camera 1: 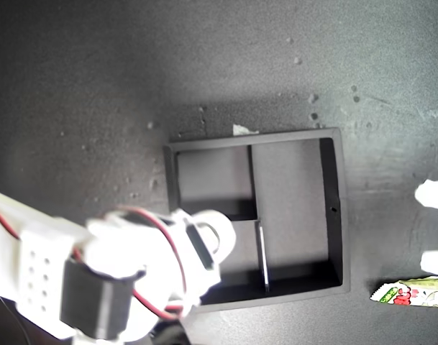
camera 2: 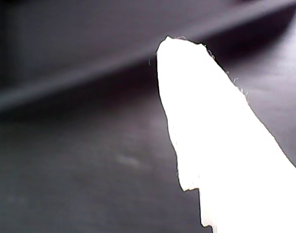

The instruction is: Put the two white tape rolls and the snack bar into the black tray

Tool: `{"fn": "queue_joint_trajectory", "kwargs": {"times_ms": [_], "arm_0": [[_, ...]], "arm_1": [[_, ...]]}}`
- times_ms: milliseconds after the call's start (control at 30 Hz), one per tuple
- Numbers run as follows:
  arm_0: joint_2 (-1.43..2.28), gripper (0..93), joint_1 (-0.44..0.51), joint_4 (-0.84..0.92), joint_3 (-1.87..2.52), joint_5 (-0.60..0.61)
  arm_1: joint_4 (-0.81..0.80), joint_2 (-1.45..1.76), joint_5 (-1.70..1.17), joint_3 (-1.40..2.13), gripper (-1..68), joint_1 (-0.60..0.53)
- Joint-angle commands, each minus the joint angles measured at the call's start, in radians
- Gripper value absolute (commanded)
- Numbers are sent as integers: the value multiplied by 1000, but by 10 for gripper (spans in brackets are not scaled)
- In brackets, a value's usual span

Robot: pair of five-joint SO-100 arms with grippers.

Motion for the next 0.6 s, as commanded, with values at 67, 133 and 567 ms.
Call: {"fn": "queue_joint_trajectory", "kwargs": {"times_ms": [67, 133, 567], "arm_0": [[-129, 2, 44, 20, -190, -43], [-195, 4, 51, 20, -255, -52], [-333, 6, 123, 20, -356, -123]], "arm_1": [[-78, -64, 569, 114, 294, -249], [-91, -130, 666, 94, 296, -316], [-351, -318, 940, 268, 284, -568]]}}
